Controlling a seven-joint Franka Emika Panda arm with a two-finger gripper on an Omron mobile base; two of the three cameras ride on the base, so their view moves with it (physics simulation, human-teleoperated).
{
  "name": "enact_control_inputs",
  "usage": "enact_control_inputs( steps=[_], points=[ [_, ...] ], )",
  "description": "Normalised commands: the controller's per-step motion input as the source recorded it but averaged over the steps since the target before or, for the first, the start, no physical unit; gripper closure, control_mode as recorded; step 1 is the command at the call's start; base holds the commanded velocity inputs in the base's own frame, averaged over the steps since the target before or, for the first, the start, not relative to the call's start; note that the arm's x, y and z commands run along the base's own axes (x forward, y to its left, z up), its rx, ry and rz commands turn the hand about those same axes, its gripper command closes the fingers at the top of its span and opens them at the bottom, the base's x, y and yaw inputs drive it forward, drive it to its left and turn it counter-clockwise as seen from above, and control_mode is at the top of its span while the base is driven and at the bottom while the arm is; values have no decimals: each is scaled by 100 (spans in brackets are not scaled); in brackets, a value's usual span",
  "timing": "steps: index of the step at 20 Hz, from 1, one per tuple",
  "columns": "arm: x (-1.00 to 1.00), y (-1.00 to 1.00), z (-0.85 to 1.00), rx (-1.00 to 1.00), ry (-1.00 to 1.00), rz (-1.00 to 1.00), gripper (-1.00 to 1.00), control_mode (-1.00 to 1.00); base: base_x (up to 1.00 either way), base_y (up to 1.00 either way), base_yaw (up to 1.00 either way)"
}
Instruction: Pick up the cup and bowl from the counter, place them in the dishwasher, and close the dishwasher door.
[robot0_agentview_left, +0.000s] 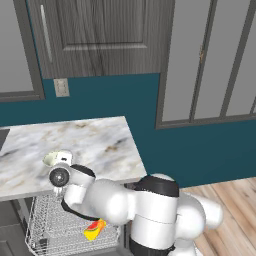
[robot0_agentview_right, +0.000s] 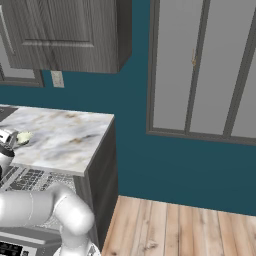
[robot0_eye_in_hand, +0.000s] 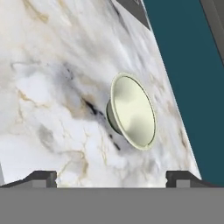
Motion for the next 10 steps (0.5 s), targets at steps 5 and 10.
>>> enact_control_inputs(
  steps=[5,10],
  points=[
    [42,19,-3,0,0,0,-100,-100,0,0,0],
    [35,25,-17,0,0,0,-100,-100,0,0,0]
  ],
)
